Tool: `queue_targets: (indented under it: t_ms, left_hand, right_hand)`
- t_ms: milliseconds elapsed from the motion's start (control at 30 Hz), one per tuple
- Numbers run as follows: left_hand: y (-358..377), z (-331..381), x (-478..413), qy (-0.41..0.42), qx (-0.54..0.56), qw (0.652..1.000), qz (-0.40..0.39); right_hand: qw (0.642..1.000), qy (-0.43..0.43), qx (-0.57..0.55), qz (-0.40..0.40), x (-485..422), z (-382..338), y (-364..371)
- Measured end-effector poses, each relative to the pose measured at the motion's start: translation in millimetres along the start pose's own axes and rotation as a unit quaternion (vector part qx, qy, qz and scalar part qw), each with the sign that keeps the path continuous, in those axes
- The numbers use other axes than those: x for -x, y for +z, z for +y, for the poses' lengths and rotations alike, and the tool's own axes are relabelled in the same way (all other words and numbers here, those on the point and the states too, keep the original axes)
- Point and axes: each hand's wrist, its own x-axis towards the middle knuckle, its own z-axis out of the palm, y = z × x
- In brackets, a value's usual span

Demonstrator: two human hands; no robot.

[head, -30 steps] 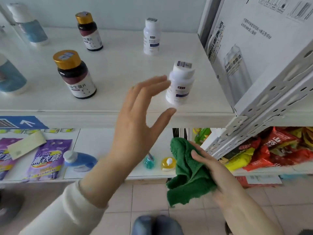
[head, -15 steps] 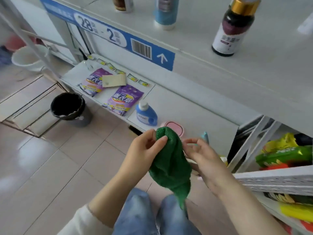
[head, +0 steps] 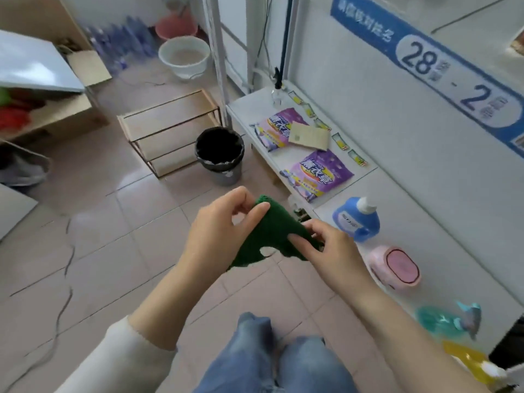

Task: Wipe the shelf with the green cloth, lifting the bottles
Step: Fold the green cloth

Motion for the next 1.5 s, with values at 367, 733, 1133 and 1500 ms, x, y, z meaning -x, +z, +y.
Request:
queue_targets:
  t_ms: [367, 733, 1133, 1500]
  left_hand:
    - [-69, -90, -99, -0.205, 0.423, 0.872, -0.134]
    - [-135, -121, -282, -0.31, 0.52, 0.796, 0.005]
    - [-219, -218, -445, -0.264, 0.465, 0.845, 0.005]
    - [-294, -288, -580, -0.207, 0.513, 0.827, -0.099]
  right_hand:
    - [0.892, 0.157, -0.266, -0.329, -171, -108, 14]
    - [0.766, 0.22, -0.5, -0.339, -364, -128, 51]
    - [0.946, 0.108, -0.253, -0.173, -551, -202, 143]
    - [0.878, 0.074, -0.404, -0.245, -692, -227, 181]
